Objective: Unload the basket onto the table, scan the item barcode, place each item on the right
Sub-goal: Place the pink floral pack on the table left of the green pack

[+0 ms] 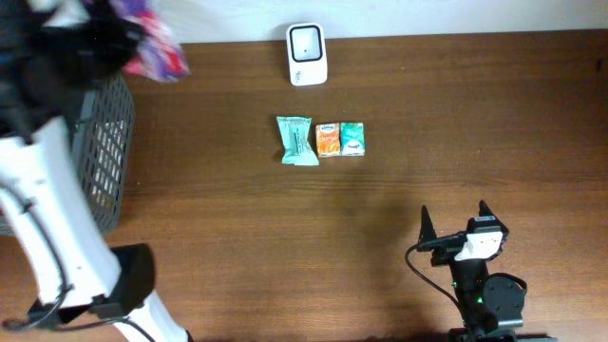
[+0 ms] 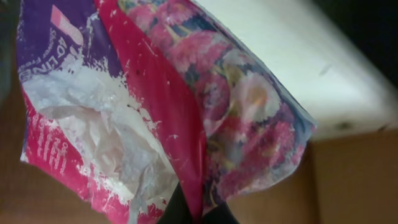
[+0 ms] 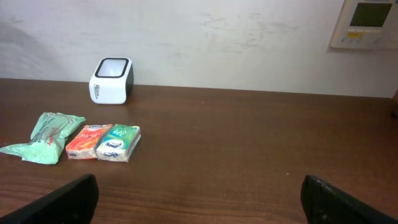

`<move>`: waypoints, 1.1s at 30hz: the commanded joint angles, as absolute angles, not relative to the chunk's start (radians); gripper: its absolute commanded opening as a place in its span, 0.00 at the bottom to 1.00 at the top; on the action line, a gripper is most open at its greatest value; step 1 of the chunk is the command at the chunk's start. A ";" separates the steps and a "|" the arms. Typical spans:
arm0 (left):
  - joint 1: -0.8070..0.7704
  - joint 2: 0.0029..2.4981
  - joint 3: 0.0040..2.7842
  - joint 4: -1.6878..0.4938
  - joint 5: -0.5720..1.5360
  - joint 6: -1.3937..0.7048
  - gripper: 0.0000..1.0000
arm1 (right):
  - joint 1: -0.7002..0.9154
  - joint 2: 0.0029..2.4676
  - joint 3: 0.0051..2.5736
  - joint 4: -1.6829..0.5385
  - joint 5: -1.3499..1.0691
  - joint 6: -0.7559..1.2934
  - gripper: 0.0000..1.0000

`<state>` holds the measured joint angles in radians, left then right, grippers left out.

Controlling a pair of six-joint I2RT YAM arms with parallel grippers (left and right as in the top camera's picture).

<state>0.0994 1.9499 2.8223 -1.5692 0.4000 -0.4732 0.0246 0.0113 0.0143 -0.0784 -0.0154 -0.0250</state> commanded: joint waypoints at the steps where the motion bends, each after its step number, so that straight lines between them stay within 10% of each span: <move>1: -0.097 2.014 2.768 -1.624 0.065 -0.558 0.00 | 0.021 0.006 0.006 -0.080 -0.010 -0.014 0.99; 15: -0.350 2.279 2.161 -1.386 -0.236 -0.859 0.01 | 0.021 0.006 0.006 -0.080 -0.010 -0.014 0.99; 24: -0.344 2.292 2.347 -1.388 -0.072 -0.540 0.26 | 0.021 0.006 0.006 -0.080 -0.010 -0.014 0.99; 27: -0.342 2.290 2.649 -1.479 -0.048 -0.507 0.66 | 0.021 0.006 0.006 -0.080 -0.010 -0.014 0.99; 33: -0.260 2.288 3.041 -1.688 -0.303 -0.353 0.72 | 0.021 0.006 0.006 -0.080 -0.010 -0.014 0.99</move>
<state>-0.3130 2.2940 2.9749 -1.6485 -0.1505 -0.4091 0.0246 0.0113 0.0143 -0.0784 -0.0151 -0.0250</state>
